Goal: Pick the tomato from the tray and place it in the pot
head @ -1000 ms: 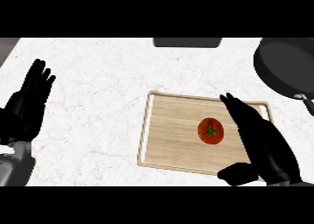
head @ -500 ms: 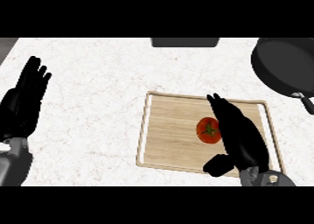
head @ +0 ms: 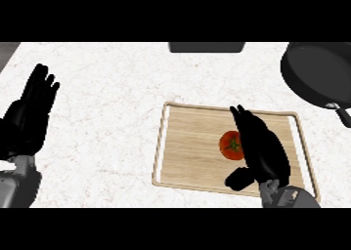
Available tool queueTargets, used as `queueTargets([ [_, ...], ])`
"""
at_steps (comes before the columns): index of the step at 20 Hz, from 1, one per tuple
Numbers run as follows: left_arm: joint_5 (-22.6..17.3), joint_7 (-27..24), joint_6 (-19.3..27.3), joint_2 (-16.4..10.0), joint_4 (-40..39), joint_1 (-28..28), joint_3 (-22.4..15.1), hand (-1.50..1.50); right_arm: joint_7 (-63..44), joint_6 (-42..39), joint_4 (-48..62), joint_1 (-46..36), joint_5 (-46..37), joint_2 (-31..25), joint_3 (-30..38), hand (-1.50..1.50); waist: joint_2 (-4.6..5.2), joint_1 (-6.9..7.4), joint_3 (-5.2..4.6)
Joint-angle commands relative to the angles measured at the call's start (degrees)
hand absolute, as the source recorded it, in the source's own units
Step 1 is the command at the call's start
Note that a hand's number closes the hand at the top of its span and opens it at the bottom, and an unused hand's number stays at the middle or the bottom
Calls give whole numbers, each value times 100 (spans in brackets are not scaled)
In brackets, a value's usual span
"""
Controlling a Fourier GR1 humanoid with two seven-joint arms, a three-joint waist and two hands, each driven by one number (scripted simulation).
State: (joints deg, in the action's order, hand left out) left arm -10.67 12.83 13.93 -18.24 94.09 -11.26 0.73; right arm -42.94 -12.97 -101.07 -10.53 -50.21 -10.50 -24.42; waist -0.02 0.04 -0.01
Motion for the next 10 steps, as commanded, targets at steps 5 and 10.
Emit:
queueTargets([
  [5, 150, -294, -285, 287, -345, -12, 196, 0, 593, 297, 805, 141, -343, 122, 337, -150, 3, -4, 1],
  [10, 208, -137, -445, 233, -286, -60, 417, 0, 820, 318, 1242, -28, -415, 281, 657, -150, 3, 2, 1],
])
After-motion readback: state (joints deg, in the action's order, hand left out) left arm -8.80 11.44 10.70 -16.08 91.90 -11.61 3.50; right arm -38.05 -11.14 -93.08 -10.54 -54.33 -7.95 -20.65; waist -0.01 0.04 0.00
